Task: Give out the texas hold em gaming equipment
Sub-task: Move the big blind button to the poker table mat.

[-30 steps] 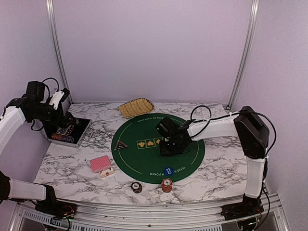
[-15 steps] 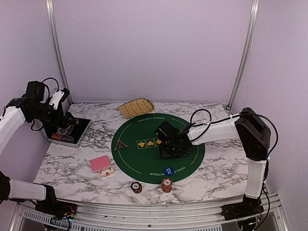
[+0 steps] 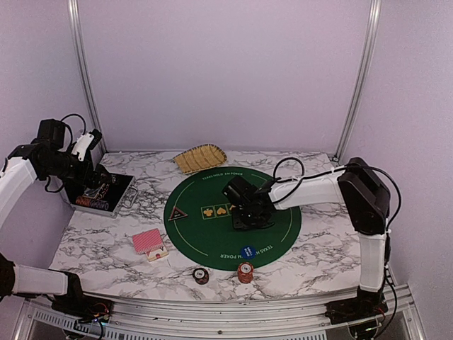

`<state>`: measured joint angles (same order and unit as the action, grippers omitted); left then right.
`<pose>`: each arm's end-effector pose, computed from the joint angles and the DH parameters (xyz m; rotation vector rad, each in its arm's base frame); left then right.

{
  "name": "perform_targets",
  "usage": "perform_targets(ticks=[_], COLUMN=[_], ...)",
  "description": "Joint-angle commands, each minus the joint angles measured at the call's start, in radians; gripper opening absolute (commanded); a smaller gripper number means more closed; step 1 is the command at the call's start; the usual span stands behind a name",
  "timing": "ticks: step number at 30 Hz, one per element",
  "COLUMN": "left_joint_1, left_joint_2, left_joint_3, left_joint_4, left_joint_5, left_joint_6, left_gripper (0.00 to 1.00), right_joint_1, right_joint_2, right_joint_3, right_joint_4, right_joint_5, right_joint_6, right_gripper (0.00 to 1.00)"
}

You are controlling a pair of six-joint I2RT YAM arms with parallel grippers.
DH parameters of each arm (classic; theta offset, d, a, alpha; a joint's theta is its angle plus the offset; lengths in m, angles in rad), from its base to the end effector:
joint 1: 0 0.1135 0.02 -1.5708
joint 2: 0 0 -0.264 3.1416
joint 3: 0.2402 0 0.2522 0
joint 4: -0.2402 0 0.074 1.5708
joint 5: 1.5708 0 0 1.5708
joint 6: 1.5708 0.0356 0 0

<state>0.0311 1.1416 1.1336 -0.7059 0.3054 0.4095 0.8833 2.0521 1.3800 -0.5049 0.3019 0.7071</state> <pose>0.2374 -0.0033 0.3409 0.5765 2.1725 -0.1129 0.2701 0.3122 0.1422 -0.1532 2.6493 0.0953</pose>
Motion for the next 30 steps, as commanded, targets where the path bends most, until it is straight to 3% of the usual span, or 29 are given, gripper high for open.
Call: perform_targets(ticks=[1,19,27,30], left_joint_1=[0.003,0.003,0.003,0.003], left_joint_2=[-0.013,0.001,0.003,0.003], left_joint_3=[0.015,0.023,0.019,0.018], left_joint_4=[-0.021,-0.024,-0.028,-0.030], left_joint_5=[0.001,-0.019,-0.014,-0.014], left_joint_6=[0.009,0.021,0.019,0.018], left_gripper=[0.99,0.99,0.99,0.99], right_joint_1=[-0.047,-0.237,-0.268,-0.267], right_joint_2=[0.099,0.365,0.397,0.364], right_joint_3=[0.060,0.470,0.557,0.552], right_joint_4=[0.010,-0.038,-0.062,-0.080], right_joint_5=[-0.007,0.061,0.079,0.058], right_joint_6=[0.000,-0.130,-0.160,-0.180], right_gripper=[0.37,0.35,0.35,0.39])
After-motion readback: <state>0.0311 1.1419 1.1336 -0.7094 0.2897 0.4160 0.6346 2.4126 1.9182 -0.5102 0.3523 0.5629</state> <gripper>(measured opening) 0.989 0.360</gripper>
